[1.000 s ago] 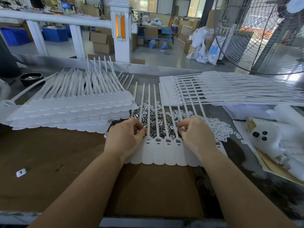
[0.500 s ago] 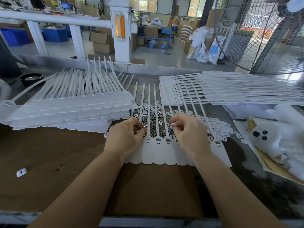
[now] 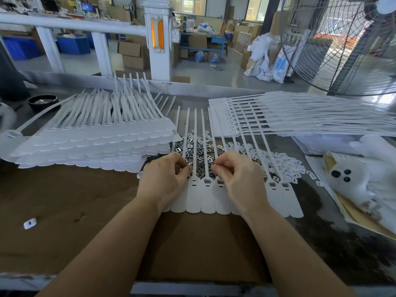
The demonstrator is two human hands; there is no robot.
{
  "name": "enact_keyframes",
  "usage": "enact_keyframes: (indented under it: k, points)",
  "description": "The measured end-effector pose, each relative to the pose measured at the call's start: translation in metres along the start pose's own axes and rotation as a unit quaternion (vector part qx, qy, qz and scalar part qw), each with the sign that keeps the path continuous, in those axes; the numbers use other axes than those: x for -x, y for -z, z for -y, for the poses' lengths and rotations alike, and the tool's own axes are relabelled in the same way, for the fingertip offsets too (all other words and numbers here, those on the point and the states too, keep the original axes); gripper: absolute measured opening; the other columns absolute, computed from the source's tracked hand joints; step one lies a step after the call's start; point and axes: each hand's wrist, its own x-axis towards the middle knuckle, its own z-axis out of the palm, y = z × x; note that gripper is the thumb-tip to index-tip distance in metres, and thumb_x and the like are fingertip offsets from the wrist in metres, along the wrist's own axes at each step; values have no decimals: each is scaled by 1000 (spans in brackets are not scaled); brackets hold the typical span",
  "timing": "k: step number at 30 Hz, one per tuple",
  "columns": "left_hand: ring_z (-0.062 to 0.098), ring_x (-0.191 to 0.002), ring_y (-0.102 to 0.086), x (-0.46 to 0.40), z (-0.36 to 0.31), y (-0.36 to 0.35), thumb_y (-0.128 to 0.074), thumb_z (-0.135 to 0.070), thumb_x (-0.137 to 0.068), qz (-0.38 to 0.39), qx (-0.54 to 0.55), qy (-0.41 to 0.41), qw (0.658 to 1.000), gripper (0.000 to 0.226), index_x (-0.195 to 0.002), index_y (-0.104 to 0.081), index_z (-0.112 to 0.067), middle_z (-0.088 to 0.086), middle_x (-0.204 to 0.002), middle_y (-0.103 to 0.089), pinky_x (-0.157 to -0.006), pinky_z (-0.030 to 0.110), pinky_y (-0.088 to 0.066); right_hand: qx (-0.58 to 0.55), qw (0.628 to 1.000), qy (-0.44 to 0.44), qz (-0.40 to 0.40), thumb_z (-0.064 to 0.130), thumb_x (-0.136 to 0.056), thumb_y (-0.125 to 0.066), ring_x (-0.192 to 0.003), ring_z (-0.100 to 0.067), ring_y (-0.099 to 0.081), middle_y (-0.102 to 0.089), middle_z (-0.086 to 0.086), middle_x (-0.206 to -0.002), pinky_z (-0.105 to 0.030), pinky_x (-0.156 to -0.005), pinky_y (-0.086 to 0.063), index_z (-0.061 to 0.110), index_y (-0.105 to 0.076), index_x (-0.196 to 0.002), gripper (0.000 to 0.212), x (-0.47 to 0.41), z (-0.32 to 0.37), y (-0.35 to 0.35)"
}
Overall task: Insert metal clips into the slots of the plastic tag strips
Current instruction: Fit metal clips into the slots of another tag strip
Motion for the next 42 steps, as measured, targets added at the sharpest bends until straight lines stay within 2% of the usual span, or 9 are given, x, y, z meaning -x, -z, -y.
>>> enact_keyframes:
  k: [6, 8, 11, 16, 22, 26, 32, 35, 42]
  points:
    - [-1, -64, -47, 0, 1, 0, -59, -41, -88, -2, 3, -3, 1000, 12, -81, -52, -36, -19, -65, -49, -51, 17, -31, 9, 999, -6, 46, 4, -90, -57, -88, -13, -61, -63, 4, -92, -23, -85, -48, 10, -71, -106, 22, 2, 2, 0]
    - [-2, -64, -46, 0, 1, 0, -59, -41, -88, -4, 1, -4, 1000, 11, -81, -52, -36, -19, -65, -49, -51, 16, -30, 4, 998, -17, 52, 5, -90, -57, -89, -8, -60, -60, 9, -91, -15, -84, -46, 12, -69, -108, 23, 3, 1, -1]
    - [-1, -63, -47, 1, 1, 0, -60, -40, -88, -6, 4, -3, 1000, 11, -81, -53, -35, -19, -65, -50, -50, 17, -30, -13, 999, -36, 34, 5, -86, -63, -80, -4, -60, -62, 11, -81, -7, -75, -45, 12, -68, -96, 13, 3, 0, 0]
    - [-1, -62, -46, 0, 0, 0, -59, -39, -88, -7, -5, -7, 1000, 11, -81, -52, -36, -19, -64, -49, -50, 16, -29, -43, 996, -34, 75, 2, -88, -59, -81, -2, -57, -63, 6, -86, -13, -77, -45, 14, -72, -94, 19, 2, 1, 1]
    - [1, -64, -48, 0, 1, 0, -60, -39, -88, -4, -1, -7, 1000, 10, -82, -54, -34, -18, -66, -50, -53, 18, -32, -57, 991, -41, 110, 5, -85, -64, -72, 9, -58, -62, 16, -74, -7, -71, -45, 13, -69, -88, 10, 2, 2, 2]
    - [0, -63, -47, 0, 1, 0, -60, -39, -88, -6, -1, -10, 1000, 10, -83, -53, -34, -19, -65, -49, -53, 16, -32, -26, 990, -43, 130, 10, -87, -62, -78, 2, -58, -62, 14, -79, -8, -74, -43, 17, -70, -87, 11, 1, 2, 2]
    - [0, -62, -47, 0, 1, 1, -60, -39, -88, -5, -4, -10, 1000, 10, -82, -53, -34, -18, -64, -49, -52, 19, -31, 15, 983, -46, 177, 15, -90, -59, -92, -9, -54, -59, 8, -90, -23, -84, -41, 17, -68, -91, 10, -2, 2, 1]
    - [-1, -62, -47, 0, 1, 1, -60, -38, -88, -4, -2, -11, 1000, 11, -82, -52, -34, -19, -64, -49, -51, 17, -31, 8, 982, -44, 183, 14, -91, -56, -90, -9, -54, -60, 7, -88, -20, -79, -40, 16, -67, -91, 11, -4, 1, 1]
    - [3, -65, -49, -1, 1, 1, -60, -38, -88, -1, -1, -7, 1000, 9, -84, -54, -32, -16, -67, -52, -56, 25, -35, 8, 980, -25, 200, 12, -91, -56, -80, -2, -54, -58, 15, -78, -10, -71, -38, 17, -68, -90, 13, -7, 1, 1]
